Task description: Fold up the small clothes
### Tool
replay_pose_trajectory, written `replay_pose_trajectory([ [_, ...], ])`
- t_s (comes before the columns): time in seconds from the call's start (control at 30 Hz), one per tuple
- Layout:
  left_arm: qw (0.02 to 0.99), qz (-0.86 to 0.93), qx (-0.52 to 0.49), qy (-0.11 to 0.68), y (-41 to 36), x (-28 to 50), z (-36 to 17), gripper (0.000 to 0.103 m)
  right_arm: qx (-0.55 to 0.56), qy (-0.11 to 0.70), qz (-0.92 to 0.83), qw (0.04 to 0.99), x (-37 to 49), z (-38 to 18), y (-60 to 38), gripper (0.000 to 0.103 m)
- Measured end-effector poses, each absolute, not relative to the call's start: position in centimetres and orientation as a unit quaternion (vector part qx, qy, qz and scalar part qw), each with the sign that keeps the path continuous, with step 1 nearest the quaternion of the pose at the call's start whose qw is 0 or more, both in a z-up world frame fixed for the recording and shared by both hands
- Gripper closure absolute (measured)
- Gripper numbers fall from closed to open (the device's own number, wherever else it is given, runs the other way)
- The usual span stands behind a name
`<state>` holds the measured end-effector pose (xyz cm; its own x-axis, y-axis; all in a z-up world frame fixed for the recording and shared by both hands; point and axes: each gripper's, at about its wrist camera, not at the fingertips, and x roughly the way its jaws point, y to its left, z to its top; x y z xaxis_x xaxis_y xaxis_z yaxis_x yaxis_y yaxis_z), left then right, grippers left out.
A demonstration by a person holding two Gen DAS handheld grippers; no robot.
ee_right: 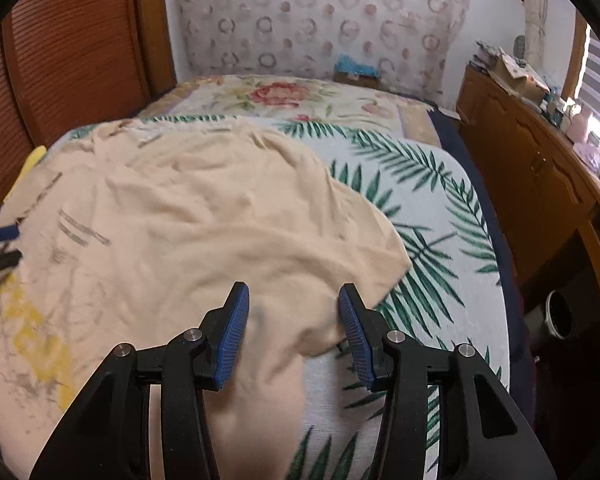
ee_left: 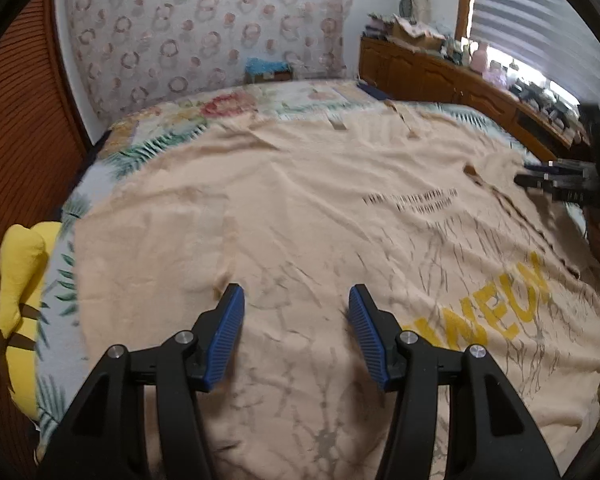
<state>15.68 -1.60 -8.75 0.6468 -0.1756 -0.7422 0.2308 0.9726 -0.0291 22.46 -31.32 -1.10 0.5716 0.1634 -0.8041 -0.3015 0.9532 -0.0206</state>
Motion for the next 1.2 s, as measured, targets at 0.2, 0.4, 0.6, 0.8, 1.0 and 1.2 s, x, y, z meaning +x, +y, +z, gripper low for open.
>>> replay_pose_trajectory([
  [0.2,0.924,-0.085,0.017,0.372,2.7,16.2,-5.8,0.049,-0.079,0.439,0.135,0.885,22.2,-1.9,-31.6,0.043],
  [0.4,0.924,-0.033,-0.016,0.38,8.7,18.8,-5.6,0.049,-0.083,0.445,0.139,0.881,22.2,-2.2,-31.3,0.027],
  [0.6,0.916,0.01,-0.047,0.399,13.8,21.4,-7.2,0.049,-0.072,0.452,0.134,0.879,22.7,-2.3,-31.6,0.02],
  [0.8,0.906,0.019,-0.057,0.42,15.0,23.3,-9.4,0.049,-0.071,0.452,0.134,0.879,22.8,-2.2,-31.6,0.019],
  [1.0,0.901,0.013,-0.054,0.43,15.0,24.0,-10.4,0.049,-0.071,0.452,0.134,0.879,22.8,-2.2,-31.6,0.018],
  [1.2,0.898,0.006,-0.049,0.438,14.7,24.7,-10.6,0.049,-0.071,0.452,0.134,0.879,22.8,-2.2,-31.6,0.017],
])
